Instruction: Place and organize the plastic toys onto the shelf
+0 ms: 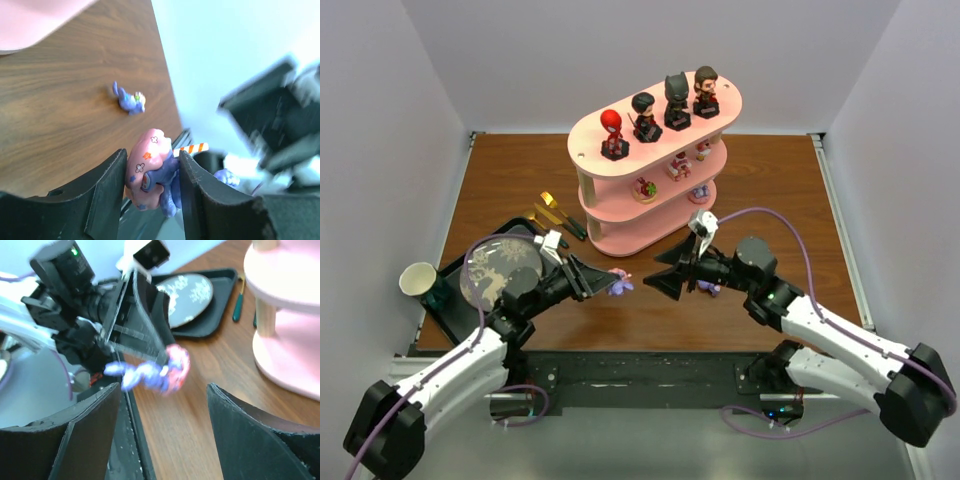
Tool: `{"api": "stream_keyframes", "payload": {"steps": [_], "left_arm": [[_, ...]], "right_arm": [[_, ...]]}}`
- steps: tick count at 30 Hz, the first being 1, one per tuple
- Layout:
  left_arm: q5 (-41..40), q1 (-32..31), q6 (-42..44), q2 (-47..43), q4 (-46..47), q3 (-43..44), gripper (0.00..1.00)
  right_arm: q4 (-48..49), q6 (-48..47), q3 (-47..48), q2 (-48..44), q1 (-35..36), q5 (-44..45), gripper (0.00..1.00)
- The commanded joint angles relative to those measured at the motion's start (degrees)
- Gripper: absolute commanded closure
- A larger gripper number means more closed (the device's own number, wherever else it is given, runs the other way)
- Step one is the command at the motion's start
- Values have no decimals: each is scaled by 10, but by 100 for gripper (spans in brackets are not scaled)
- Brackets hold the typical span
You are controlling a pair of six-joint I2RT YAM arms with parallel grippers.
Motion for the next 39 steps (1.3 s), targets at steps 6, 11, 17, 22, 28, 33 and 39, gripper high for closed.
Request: {"api": "stream_keyframes", "payload": {"steps": [6, 11, 17, 22, 28, 33, 39], "left_arm": [[-160, -54, -187, 2, 65, 1, 100], [-201, -93, -214, 17, 86, -4, 100], [-218, -112, -227, 26, 95, -2, 100], [-234, -115, -234, 24, 94, -5, 100], [-243, -116, -237, 21, 92, -10, 100], [-245, -116, -236, 21, 89, -10, 100], [-242, -116, -234, 24, 92, -12, 100]], "right_arm": [[52, -58, -53, 10, 194, 324, 27], [132, -63, -52, 55, 229, 405, 28], [165, -90, -22, 103, 259, 453, 29], [184, -96, -18, 111, 266, 497, 30], [190, -95, -14, 106, 268, 499, 30], [206, -88, -11, 119, 268, 504, 31], [205, -81, 6, 143, 269, 494, 32]]}}
